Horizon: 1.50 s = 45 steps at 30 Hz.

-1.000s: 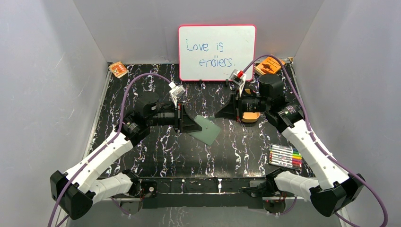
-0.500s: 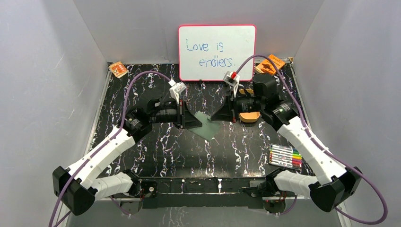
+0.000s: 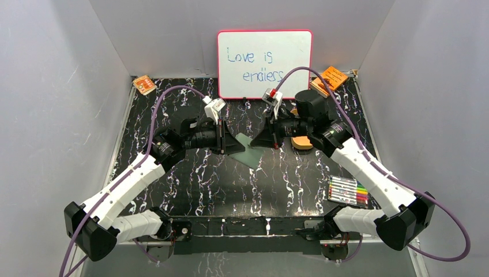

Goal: Put the credit cards into the card holder
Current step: Close the card holder.

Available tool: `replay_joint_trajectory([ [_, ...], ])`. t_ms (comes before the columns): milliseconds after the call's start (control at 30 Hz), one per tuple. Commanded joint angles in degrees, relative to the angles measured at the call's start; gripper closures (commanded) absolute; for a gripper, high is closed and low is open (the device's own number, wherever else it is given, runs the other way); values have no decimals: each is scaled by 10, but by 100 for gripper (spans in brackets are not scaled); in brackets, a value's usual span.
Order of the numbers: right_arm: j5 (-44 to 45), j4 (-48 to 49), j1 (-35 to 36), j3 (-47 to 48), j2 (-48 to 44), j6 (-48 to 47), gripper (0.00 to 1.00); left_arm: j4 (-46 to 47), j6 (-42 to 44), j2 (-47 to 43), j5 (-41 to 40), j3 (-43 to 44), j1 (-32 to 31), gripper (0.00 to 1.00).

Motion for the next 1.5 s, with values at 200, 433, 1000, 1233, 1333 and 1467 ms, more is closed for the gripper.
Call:
replay_joint_trajectory([
  [200, 37, 21, 7, 2, -27, -28, 100, 28, -16, -20, 21, 22, 3, 100],
  [433, 67, 35, 12, -10, -35, -36, 100, 44, -30, -18, 36, 21, 3, 100],
  [1000, 140, 48, 20, -28, -50, -37, 100, 57, -42, -12, 56, 19, 3, 100],
  [1233, 157, 62, 26, -33, -53, -27, 100, 60, -47, -6, 57, 21, 3, 100],
  [1333, 151, 67, 30, -34, -52, -22, 100, 63, -52, -5, 57, 21, 3, 100],
  [1467, 146, 70, 34, -34, -49, -17, 100, 68, -58, -2, 60, 22, 3, 100],
])
